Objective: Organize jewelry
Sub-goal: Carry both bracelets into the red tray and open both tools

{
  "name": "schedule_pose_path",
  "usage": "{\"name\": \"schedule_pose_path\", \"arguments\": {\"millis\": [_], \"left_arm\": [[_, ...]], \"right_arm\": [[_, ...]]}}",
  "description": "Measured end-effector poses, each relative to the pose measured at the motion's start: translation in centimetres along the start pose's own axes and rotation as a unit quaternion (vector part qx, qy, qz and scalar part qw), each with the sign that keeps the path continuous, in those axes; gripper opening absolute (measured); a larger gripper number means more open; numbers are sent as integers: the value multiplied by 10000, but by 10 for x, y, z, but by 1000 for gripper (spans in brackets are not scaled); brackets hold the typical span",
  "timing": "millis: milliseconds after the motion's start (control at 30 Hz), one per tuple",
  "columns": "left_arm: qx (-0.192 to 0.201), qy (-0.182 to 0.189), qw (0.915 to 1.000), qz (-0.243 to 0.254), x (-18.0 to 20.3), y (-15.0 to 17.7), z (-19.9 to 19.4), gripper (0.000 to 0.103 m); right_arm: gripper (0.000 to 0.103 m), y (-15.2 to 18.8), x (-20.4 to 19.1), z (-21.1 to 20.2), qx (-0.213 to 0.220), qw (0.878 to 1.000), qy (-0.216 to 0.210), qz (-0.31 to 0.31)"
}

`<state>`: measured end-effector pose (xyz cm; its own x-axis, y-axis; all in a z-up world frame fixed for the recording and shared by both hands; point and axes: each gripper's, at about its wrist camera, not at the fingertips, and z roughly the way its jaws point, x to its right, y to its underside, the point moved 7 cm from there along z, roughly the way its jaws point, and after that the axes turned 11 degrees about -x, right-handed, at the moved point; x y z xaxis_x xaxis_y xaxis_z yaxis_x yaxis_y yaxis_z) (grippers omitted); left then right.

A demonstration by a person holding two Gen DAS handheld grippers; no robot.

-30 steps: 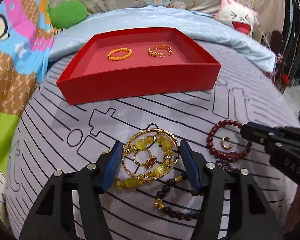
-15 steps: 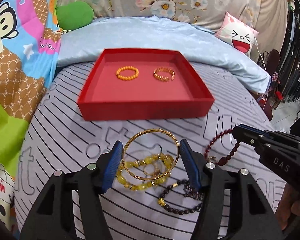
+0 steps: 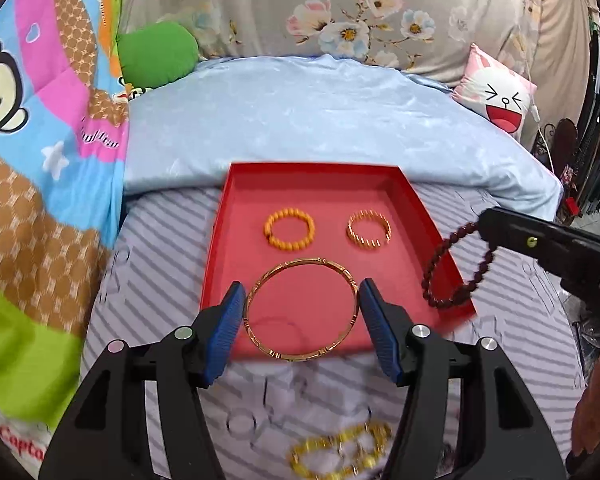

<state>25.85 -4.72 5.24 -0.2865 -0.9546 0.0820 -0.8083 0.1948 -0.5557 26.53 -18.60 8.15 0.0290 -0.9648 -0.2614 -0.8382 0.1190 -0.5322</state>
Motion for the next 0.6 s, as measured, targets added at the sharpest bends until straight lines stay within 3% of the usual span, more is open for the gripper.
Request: {"name": "schedule_pose_path", "arguments": {"millis": [100, 233, 400, 467, 600], "left_arm": [[-66, 25, 10000, -5, -3, -17, 19, 56], [-302, -23, 9995, 40, -7, -24, 53, 56], [-641, -21, 9979, 62, -8, -18, 93, 56], [-718, -36, 9974, 53, -10, -14, 103, 56], [-736, -147, 9971, 129, -9, -12, 113, 56]], "right_arm": [[7, -11, 1, 25, -149, 9994, -296, 98], [8, -4, 18, 81, -706, 9973, -115, 177], [8, 12, 43, 117, -1057, 9937, 306, 225], [7, 14, 47, 120, -1046, 9937, 373, 148], [7, 14, 51, 126, -989, 9907, 920, -178]]}}
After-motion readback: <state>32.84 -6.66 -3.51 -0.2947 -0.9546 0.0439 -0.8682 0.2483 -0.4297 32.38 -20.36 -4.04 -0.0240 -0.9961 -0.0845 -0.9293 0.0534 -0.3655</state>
